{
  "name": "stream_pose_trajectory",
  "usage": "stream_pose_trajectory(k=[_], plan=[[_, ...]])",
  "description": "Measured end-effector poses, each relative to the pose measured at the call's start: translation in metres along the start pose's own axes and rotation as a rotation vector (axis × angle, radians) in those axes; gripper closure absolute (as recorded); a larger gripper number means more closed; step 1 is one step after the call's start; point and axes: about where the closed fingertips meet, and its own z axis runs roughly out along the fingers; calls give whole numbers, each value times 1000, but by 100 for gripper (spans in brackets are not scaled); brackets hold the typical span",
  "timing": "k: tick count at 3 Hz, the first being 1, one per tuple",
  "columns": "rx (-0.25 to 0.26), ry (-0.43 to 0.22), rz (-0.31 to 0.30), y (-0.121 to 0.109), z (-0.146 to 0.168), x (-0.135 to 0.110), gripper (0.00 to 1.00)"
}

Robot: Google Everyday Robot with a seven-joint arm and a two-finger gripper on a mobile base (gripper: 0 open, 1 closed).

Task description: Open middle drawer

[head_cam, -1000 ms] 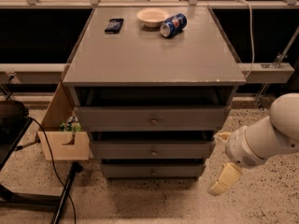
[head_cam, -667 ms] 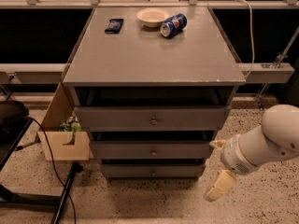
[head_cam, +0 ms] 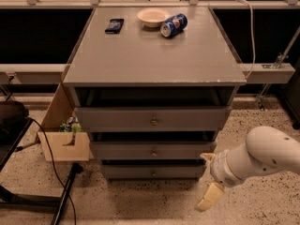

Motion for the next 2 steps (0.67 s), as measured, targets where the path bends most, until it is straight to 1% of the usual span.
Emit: stream_pose_trajectory(k=[1,2], plan=[[-2,-17,-13,-1,23,7,0],[6,-22,-37,-9,49,14,0]])
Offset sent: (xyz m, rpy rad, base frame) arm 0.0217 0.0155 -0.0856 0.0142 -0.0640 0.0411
